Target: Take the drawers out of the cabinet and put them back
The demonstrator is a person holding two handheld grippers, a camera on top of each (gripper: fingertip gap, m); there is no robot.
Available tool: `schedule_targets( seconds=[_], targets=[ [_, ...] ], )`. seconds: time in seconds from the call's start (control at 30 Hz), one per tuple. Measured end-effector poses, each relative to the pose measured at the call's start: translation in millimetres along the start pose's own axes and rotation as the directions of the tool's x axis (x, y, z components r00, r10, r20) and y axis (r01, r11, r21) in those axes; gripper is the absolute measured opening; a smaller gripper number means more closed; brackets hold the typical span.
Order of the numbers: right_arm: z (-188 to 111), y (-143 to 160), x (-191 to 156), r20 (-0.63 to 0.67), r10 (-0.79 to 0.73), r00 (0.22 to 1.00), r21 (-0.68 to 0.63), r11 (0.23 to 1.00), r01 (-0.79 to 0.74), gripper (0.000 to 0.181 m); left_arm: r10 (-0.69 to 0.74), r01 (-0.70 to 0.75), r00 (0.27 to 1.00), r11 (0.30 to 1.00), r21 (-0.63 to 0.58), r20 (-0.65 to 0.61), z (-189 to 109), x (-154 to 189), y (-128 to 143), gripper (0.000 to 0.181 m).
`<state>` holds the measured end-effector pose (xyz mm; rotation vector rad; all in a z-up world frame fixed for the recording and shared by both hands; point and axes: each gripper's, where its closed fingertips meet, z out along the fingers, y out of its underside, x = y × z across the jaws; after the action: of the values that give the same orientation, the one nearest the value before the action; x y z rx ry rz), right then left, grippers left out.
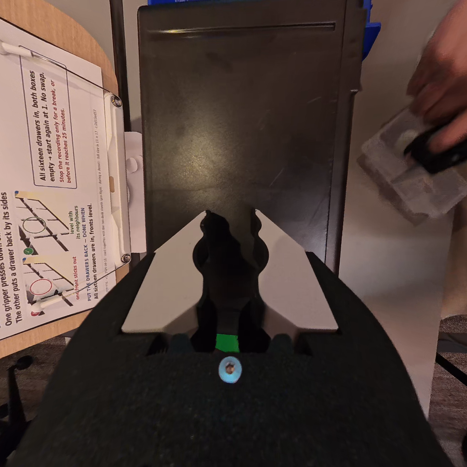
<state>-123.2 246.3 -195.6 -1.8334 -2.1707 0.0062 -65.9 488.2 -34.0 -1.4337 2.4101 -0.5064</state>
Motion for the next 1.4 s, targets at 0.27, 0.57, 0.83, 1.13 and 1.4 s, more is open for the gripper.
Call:
schedule_targets(
  seconds=[0.27, 0.57, 0.83, 1.13, 1.4],
  targets=[
    [-141.1, 207.6, 12.6, -0.261, 0.398, 0.879, -0.183, 0.874, -0.450, 0.054, -0.005, 0.005, 1.000, 1.000, 0.001, -0.015, 1.3, -2.9, -1.7, 0.030],
    [-51.8, 305.5, -18.8, -0.098, 0.590, 0.801, -0.303, 0.749, -0.589, 0.056, -0.011, 0.011, 1.000, 1.000, -0.019, 0.001, 0.5, -3.2, -0.3, 0.030],
    [-27.5, 333.6, -13.2, -0.111, 0.571, 0.813, -0.324, 0.753, -0.573, 0.061, -0.011, 0.012, 1.000, 0.999, -0.047, 0.007, -0.6, -3.7, 1.8, 0.030],
    [-28.8, 329.7, -5.8, -0.200, 0.584, 0.787, -0.249, 0.746, -0.617, 0.070, -0.021, 0.021, 1.000, 0.999, -0.041, -0.002, -0.4, -3.7, 1.9, 0.030],
    [-132.0, 268.1, 51.6, -0.480, 0.780, 0.401, 0.297, 0.575, -0.762, 0.074, -0.005, 0.005, 1.000, 0.999, -0.035, 0.010, -0.4, -3.4, 1.2, 0.029]
  ],
)
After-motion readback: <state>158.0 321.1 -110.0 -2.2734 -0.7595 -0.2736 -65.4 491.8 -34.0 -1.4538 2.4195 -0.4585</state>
